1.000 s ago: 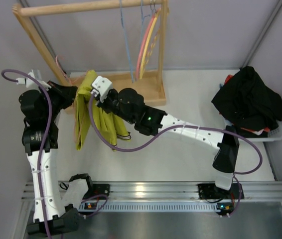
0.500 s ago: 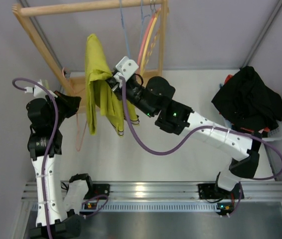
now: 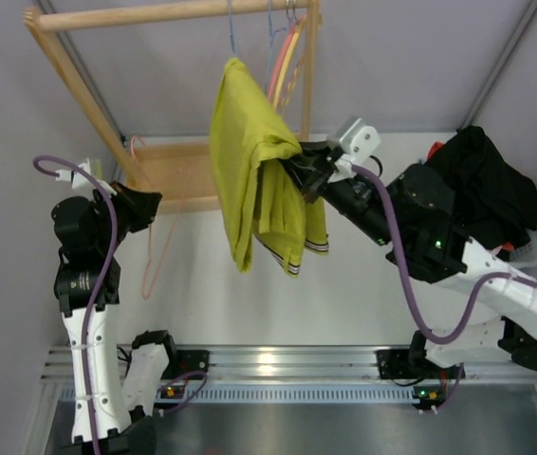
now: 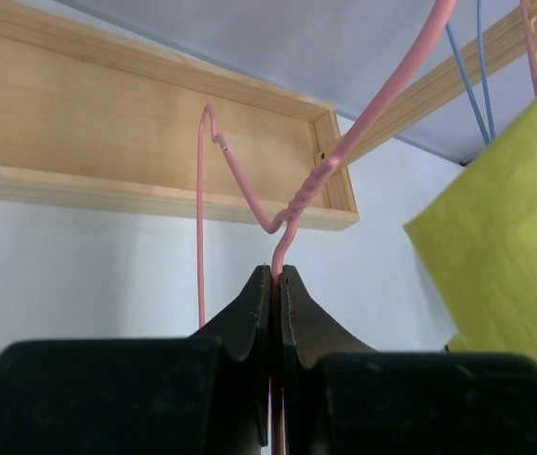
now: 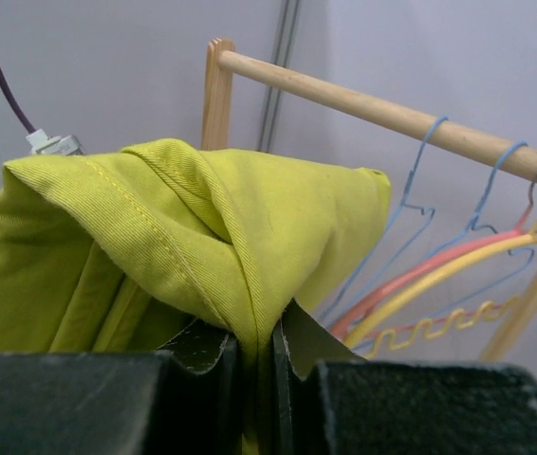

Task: Remove the trousers from the hanger

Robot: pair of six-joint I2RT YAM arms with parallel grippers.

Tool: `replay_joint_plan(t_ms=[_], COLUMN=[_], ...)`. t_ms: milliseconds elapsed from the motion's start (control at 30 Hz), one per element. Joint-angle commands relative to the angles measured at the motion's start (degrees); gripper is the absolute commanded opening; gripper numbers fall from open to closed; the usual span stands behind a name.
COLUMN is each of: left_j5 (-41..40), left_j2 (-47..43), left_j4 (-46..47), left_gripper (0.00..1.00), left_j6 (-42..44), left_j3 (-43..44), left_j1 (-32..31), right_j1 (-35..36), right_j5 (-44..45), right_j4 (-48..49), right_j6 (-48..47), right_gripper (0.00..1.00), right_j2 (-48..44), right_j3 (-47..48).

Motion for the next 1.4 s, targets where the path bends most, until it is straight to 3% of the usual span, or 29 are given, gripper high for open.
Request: replay_joint_plan(t_ms=[0,267,533,700,900,1167,1367], left_j5=[2.76,0.57,0.48,0.74,1.36,2.06,1.89], left_j2=[-0.86,-1.21,2.65,4.32,4.41,5.29,6.78], left_j4=[2.29,2.11,2.11,2.29,2.38,2.38,2.73], left_gripper=[0.00,0.00,0.00,0.00,0.00,0.00,0.00], left_j6=[4.85,8.73,7.86,6.80,6.98,4.87,3.03], left_j3=[0.84,3.30,5.50,6.47,6.56,9.81,12.97], left_j1=[-0.11,-0.11,-0.11,-0.19,-0.11,-0.11,-0.11], right_j1=[-2.19,-12.82,-31.81,-46.37,-58.08,-69.78,-74.44], right_j5=[-2.48,-5.91,-8.29,-3.38,-1.09,16.56,28.61], right_j4=[4.02,-2.23,-13.04,-18.67,-22.44,-35.80,-36.25], right_j6=[0.11,9.50,22.16,22.71,20.68,19.19,10.05], right_gripper=[0.00,0.00,0.00,0.00,0.00,0.00,0.00], right_j2=[-7.34,-19.19,-30.46,-37.75,-43.47,-36.19,-32.84], right_j3=[-1.04,-6.06,-5.10,-4.39,-2.47,9.83,6.17])
